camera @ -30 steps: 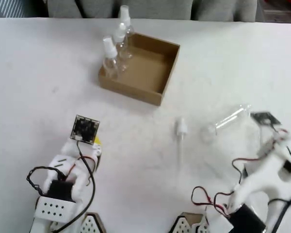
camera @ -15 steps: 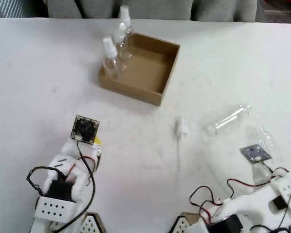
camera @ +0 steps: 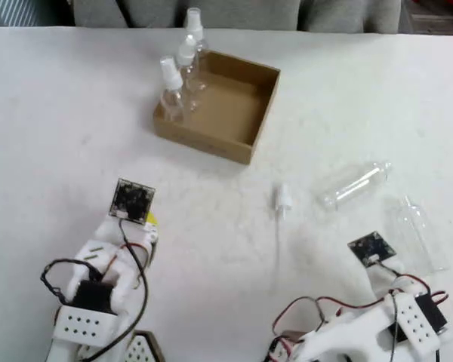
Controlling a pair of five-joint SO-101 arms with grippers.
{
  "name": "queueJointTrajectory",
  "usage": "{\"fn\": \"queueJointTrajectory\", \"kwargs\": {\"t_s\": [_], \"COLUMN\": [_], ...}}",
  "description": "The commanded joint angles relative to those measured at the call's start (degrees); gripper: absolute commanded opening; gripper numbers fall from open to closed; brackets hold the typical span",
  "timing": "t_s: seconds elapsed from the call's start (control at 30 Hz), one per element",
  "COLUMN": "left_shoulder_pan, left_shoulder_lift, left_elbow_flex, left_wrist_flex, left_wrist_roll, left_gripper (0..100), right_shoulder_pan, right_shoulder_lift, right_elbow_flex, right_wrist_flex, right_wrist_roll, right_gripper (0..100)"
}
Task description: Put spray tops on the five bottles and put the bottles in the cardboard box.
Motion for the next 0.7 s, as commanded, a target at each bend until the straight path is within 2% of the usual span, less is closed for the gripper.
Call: {"fn": "queueJointTrajectory", "kwargs": {"t_s": [0.0,0.1,0.23,0.4,0.53,0.67], "left_shoulder_pan": [0.48,0.48,0.48,0.4,0.4,0.4], "left_shoulder_lift": [-1.27,-1.27,-1.27,-1.27,-1.27,-1.27], "left_elbow_flex": [-0.26,-0.26,-0.26,-0.26,-0.18,-0.18], "left_wrist_flex": [0.44,0.44,0.44,0.44,0.44,0.44], "left_wrist_roll": [-0.62,-0.62,-0.62,-0.62,-0.62,-0.62], "left_gripper": [2,2,2,2,2,2], "right_shoulder_pan": [-0.57,-1.89,-11.03,-29.23,-46.46,-60.26], "right_shoulder_lift": [-4.79,-8.66,-10.59,-8.31,-5.93,-3.56], "right_elbow_flex": [-3.52,-9.32,-17.41,-24.09,-26.29,-26.2], "right_wrist_flex": [6.29,12.26,14.81,14.55,13.93,6.64], "right_wrist_roll": [0.18,-4.48,-15.12,-25.85,-26.81,-26.37], "right_gripper": [3.0,1.7,1.7,2.0,1.7,1.7]}}
